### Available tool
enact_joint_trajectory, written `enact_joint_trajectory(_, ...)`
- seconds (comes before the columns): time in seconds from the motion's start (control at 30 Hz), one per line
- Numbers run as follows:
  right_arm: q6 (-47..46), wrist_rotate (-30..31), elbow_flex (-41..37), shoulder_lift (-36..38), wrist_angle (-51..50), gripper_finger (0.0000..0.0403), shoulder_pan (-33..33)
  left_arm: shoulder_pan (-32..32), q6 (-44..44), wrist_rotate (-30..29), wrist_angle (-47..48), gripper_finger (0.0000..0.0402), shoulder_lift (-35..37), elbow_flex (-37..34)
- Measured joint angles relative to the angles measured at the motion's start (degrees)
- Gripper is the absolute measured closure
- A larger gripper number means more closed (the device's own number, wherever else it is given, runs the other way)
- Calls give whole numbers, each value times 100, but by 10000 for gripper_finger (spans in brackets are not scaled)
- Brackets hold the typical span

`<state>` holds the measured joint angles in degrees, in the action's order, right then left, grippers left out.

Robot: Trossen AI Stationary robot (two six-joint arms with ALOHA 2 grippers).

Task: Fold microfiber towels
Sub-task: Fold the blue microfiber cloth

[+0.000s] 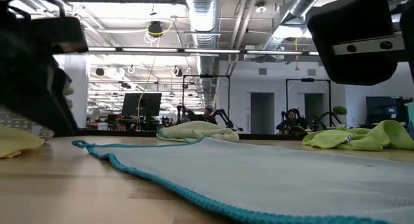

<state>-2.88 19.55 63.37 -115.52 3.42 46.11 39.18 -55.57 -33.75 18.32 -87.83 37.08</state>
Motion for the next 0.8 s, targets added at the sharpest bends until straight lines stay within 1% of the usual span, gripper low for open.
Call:
enact_joint_trajectory(0.1, -19, 0, 0, 0, 4, 380, -2, -55, 510, 184, -343, 239, -373, 0)
enact_joint_trajectory(0.23, -15, 0, 0, 0, 2, 381, -6, -127, 864, 158, -570, 270, -574, 22)
enact_joint_trajectory(0.37, -14, 0, 0, 0, 0, 385, -26, -160, 1011, 146, -571, 319, -493, 11)
enact_joint_trajectory(0.5, -18, 0, 0, 0, 0, 384, -46, -210, 1089, -209, -470, 373, -472, 0)
enact_joint_trajectory(0.57, -19, 0, 0, 0, 0, 381, -45, -257, 993, -315, -306, 393, -470, -2)
enact_joint_trajectory(0.67, -19, 0, 0, 0, 1, 379, -17, -308, 925, -483, -252, 396, -470, 27)
enact_joint_trajectory(0.8, -18, 0, 0, 0, 2, 381, -13, -298, 1276, -595, -216, 400, -470, 345)
